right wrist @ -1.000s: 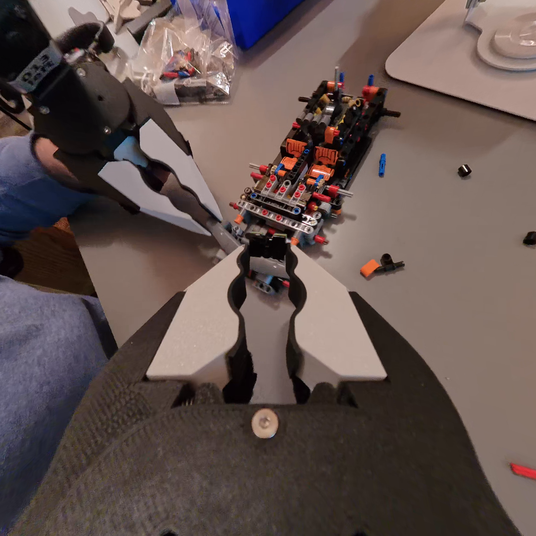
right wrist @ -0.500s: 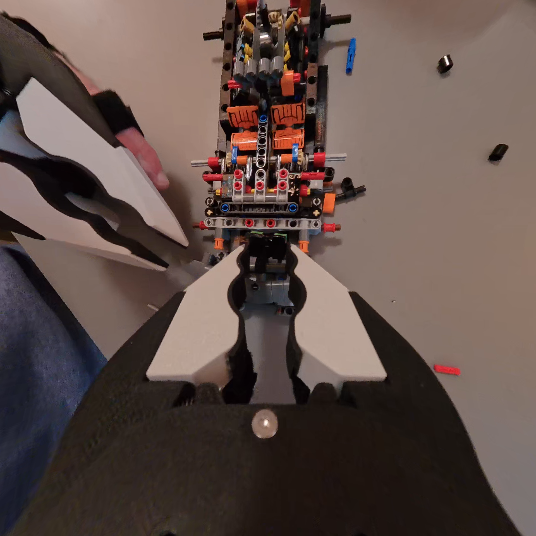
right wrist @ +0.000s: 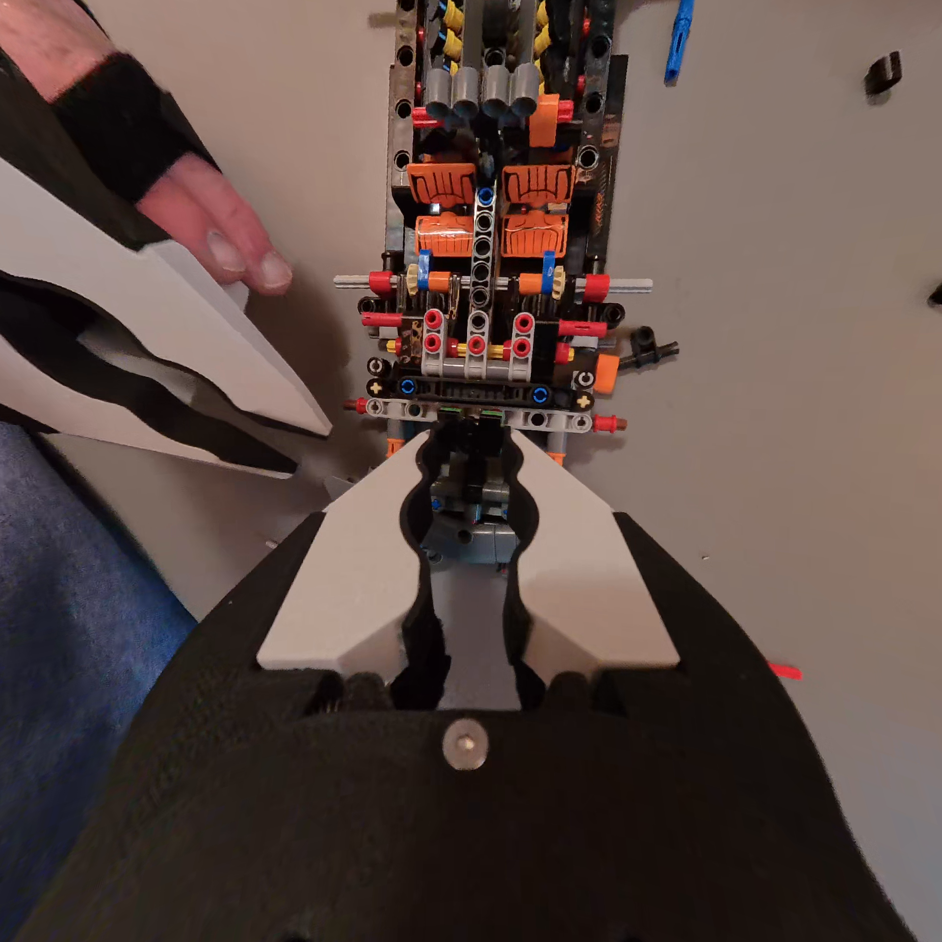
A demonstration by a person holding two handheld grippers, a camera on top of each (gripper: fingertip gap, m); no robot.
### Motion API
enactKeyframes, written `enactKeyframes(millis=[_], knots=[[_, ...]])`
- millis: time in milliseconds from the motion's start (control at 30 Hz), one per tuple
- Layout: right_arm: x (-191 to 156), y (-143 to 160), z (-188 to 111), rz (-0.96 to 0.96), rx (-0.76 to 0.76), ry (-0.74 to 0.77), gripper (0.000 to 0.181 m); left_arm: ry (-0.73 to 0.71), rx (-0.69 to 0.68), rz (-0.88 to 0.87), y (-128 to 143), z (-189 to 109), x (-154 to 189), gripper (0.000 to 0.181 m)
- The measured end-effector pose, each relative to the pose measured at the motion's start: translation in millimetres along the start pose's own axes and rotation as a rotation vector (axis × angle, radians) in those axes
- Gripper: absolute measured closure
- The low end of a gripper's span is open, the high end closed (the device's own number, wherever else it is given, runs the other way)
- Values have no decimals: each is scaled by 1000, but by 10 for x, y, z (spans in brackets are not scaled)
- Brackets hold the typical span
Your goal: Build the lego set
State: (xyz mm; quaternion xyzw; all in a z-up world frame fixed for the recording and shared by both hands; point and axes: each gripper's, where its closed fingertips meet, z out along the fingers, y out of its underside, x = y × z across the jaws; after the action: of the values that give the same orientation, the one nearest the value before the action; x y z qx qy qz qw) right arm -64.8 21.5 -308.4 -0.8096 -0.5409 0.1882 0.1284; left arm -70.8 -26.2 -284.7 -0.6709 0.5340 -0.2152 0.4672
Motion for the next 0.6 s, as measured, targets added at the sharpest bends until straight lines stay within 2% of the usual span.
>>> enactKeyframes(millis=[33,200,300,600], knots=[[1,-4,2,1,-3,-1,159,-13,8,17,-29,-24,-33,165],[3,-25,8,-3,-20,-3,159,-75,1,98,-89,-41,-182,164],[9,-32,14,0,-17,-13,159,-139,-67,242,-89,5,-266,164],[23,-31,20,5,-1,-35,159,-125,-246,526,98,203,-320,166]])
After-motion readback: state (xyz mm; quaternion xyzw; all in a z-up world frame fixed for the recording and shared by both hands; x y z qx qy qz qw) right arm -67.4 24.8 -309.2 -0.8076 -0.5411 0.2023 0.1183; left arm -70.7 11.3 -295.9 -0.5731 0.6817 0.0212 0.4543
